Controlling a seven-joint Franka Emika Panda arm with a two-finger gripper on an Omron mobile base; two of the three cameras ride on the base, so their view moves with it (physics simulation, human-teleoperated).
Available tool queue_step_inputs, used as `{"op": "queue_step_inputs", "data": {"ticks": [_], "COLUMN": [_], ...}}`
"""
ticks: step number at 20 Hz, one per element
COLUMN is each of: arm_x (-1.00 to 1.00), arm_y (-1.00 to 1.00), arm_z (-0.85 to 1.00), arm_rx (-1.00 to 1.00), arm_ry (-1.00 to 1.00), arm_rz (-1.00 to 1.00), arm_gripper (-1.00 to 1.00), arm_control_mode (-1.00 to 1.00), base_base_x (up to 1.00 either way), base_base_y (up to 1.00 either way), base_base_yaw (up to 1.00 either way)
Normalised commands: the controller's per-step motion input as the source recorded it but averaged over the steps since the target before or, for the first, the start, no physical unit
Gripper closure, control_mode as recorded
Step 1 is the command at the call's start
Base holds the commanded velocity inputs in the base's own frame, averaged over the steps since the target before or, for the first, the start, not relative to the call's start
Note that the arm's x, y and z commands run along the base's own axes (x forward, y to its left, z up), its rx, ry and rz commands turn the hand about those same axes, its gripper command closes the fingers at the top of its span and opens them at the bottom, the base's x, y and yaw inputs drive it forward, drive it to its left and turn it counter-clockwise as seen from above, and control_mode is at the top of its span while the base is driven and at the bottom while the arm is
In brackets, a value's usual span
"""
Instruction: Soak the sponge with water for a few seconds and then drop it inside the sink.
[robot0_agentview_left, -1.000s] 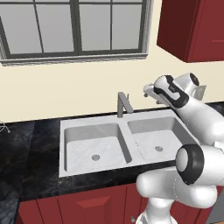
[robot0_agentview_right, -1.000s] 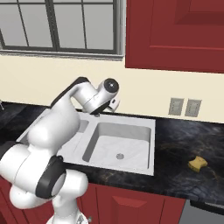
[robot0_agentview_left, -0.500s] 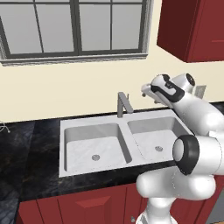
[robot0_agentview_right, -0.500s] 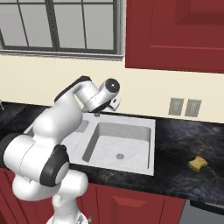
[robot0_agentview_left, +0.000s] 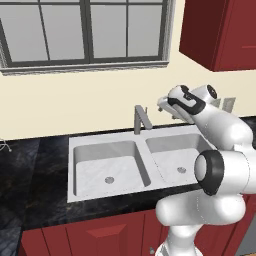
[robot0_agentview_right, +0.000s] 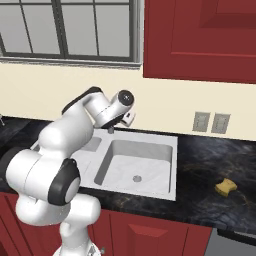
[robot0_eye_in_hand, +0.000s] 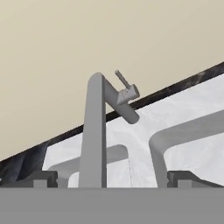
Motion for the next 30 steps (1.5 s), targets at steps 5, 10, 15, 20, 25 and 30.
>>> {"op": "queue_step_inputs", "data": {"ticks": [5, 10, 15, 20, 25, 30], "arm_x": [0.02, 0.13, 0.17, 0.21, 0.26, 0.27], "arm_y": [0.10, 0.00, 0.00, 0.00, 0.00, 0.00], "arm_z": [-0.10, -0.09, -0.09, -0.08, -0.10, -0.10], "arm_rx": [0.00, 0.00, 0.00, 0.00, 0.00, 0.00], "arm_ry": [0.00, 0.00, 0.00, 0.00, -0.01, -0.02], "arm_rz": [0.00, 0.00, 0.00, 0.00, 0.00, 0.00], "arm_gripper": [-1.00, -1.00, -1.00, -1.00, -1.00, -1.00], "arm_control_mode": [-1.00, -1.00, -1.00, -1.00, -1.00, -1.00], "base_base_x": [0.00, 0.00, 0.00, 0.00, 0.00, 0.00], "base_base_y": [0.00, 0.00, 0.00, 0.00, 0.00, 0.00], "base_base_yaw": [0.00, 0.00, 0.00, 0.00, 0.00, 0.00]}}
